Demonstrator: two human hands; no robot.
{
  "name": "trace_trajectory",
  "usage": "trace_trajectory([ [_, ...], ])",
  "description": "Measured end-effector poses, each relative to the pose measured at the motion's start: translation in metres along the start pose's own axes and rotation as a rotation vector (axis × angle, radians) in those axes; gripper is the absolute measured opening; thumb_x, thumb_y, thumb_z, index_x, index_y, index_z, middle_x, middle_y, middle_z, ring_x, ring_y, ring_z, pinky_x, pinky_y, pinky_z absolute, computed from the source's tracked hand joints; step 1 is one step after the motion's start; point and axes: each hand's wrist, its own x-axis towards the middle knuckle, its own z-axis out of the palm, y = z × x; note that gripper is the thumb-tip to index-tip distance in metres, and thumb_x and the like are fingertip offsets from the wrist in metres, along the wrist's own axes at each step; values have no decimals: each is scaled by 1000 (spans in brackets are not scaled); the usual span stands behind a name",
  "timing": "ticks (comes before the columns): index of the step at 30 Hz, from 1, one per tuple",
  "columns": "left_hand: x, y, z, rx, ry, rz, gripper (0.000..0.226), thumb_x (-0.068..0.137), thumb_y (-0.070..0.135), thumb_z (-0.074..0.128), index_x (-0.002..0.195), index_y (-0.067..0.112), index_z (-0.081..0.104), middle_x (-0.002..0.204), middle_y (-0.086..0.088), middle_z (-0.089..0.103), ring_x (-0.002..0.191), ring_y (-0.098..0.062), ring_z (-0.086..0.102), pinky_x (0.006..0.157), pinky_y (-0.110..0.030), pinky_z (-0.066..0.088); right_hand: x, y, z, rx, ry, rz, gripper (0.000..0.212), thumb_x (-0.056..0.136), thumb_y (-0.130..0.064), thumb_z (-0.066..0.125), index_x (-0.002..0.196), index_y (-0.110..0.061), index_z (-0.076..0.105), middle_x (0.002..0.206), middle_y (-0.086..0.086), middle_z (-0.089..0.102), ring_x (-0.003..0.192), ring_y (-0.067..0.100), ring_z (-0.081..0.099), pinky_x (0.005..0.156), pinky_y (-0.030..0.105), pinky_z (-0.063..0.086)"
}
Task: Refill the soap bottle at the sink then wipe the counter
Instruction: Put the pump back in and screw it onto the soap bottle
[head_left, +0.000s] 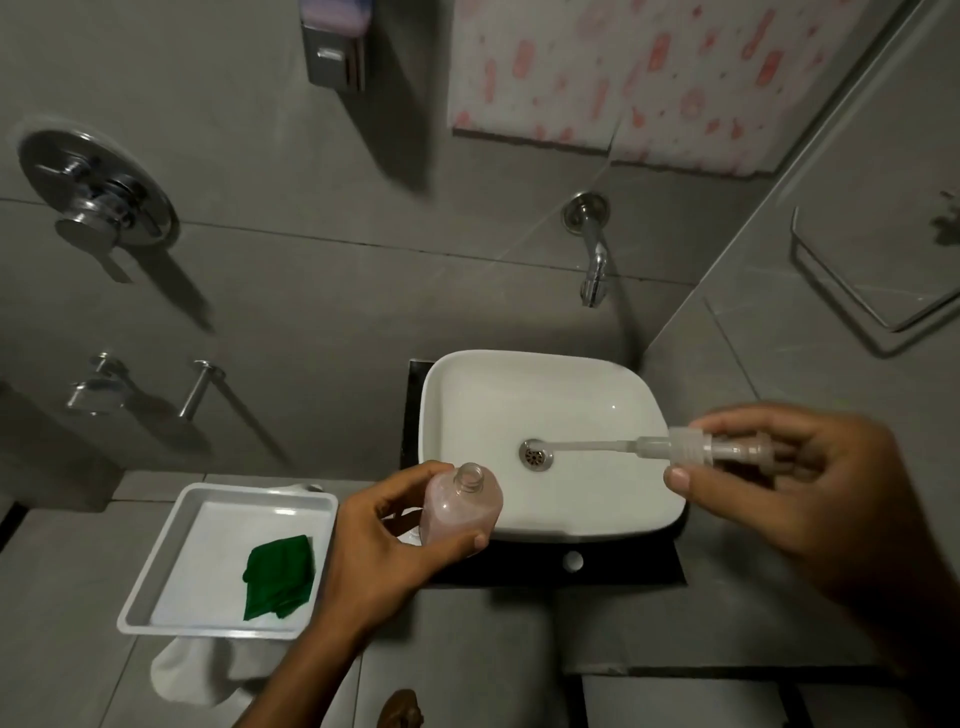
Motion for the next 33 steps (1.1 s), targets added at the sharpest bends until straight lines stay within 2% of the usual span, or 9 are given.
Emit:
trace_trajectory([
  [4,-3,4,0,11,13,12,70,61,42,104,125,35,77,122,13,81,117,-19,76,98,-44,65,26,-51,-9,-44,-253,-37,32,52,-41,89,81,-31,81,77,0,80,65,16,77,63,35,65],
  [8,-7,10,0,22,7,32,66,61,44,103,122,40,77,120,16,81,117,-15,76,96,-31,64,44,-69,1,-257,-369,-98,38,51,-53,92,84,-38,80,73,-11,78,62,5,73,57,20,58],
  [10,-9,14,-1,24,8,48,65,62,44,102,123,40,77,119,18,80,116,-12,75,95,-26,63,49,-72,10,-333,-407,-127,33,52,-52,88,81,-40,79,68,-14,75,57,1,68,52,16,52],
  [14,-12,20,-4,27,19,69,64,63,43,103,122,40,77,118,18,80,115,-11,75,92,-21,62,54,-74,26,-438,-431,-149,26,55,-43,90,78,-39,78,66,-18,74,59,-1,69,52,21,55],
  [17,-14,26,-7,31,33,81,64,64,46,101,123,41,77,118,20,80,116,-8,75,91,-17,60,54,-71,38,-479,-476,-146,23,58,-41,90,76,-35,78,63,-16,74,55,-2,68,50,17,53],
  [20,-16,29,-9,40,35,90,65,64,43,102,124,41,77,119,19,80,116,-9,75,90,-18,61,55,-68,56,-559,-506,-155,27,55,-49,86,78,-37,78,68,-16,74,62,2,69,57,28,58],
  [24,-18,32,-8,25,45,94,69,59,40,103,122,47,76,117,20,80,113,-9,76,87,-15,60,51,-54,82,-625,-537,-169,31,52,-50,81,80,-36,78,68,-13,73,66,4,66,60,30,58],
  [29,-19,32,-6,15,40,79,66,59,39,102,121,40,78,116,16,81,112,-14,77,90,-23,64,48,-30,103,-544,-558,-115,36,53,-48,82,85,-32,80,75,-11,75,71,7,68,64,35,63],
  [33,-18,30,-10,24,36,64,64,64,33,104,122,36,77,117,12,82,111,-17,78,93,-33,65,44,-6,110,-311,-502,-85,39,54,-49,87,89,-33,80,83,-14,77,77,8,72,67,35,64],
])
